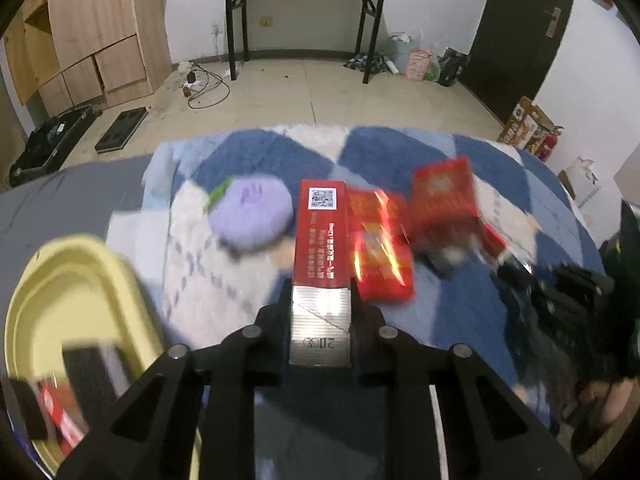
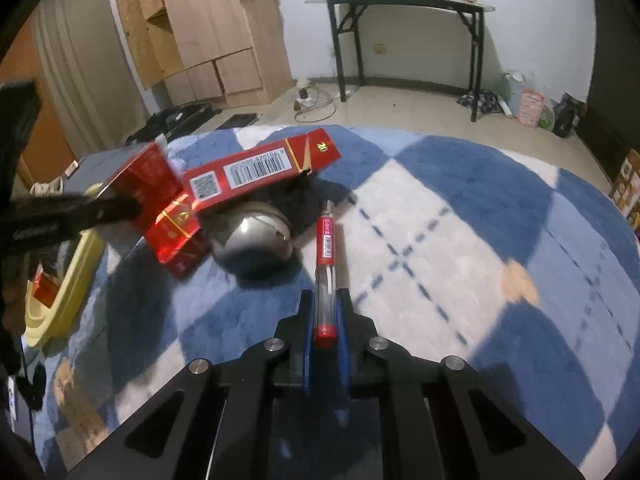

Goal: Organize rigid objects
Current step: 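Grasp a red box with left tool while right grasps the red lighter, then place the red box and red lighter into the yellow tray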

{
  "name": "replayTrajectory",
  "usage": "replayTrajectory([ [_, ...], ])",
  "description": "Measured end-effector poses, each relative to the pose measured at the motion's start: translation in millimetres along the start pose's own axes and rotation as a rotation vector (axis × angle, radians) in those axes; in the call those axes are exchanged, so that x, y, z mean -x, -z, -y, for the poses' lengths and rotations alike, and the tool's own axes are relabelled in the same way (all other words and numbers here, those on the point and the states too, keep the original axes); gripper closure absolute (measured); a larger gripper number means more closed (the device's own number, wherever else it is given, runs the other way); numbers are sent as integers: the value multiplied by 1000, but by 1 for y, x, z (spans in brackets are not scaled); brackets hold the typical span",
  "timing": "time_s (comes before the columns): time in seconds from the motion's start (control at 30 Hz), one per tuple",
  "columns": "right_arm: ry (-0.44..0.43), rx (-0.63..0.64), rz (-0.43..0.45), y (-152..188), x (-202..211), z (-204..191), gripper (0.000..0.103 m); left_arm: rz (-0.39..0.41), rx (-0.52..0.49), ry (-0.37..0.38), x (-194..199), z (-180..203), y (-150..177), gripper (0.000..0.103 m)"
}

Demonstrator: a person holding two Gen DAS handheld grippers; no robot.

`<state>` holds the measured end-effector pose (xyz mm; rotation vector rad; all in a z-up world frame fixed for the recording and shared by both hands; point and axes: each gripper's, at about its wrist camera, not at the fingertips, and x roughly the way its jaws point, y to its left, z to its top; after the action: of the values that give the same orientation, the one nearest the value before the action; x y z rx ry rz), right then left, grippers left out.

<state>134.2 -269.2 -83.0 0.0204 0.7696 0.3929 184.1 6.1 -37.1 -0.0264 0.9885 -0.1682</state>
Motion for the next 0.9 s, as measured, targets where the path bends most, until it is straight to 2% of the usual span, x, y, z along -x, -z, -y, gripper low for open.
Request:
replayTrajectory([
  [0.07, 20, -12, 11, 7, 9, 1, 93, -3, 15, 9, 6, 1, 14, 79],
  [0.2, 42, -27, -38, 18, 3, -1, 93, -24, 45, 2, 4, 0, 29, 79],
  [0.33, 55, 2, -31, 17, -4, -6, 93, -46, 25, -23, -7, -1, 22, 79],
  [0.6, 56, 29, -10, 16, -8, -9, 90, -66, 45, -14, -25, -8, 7, 79],
  [0.7, 31, 10, 3, 16, -11, -5, 93, -37, 43, -12, -21, -6, 8, 79],
  [0.9, 11, -23, 31, 11, 7, -1, 93, 42, 45, 0, 25, -16, 13, 79],
])
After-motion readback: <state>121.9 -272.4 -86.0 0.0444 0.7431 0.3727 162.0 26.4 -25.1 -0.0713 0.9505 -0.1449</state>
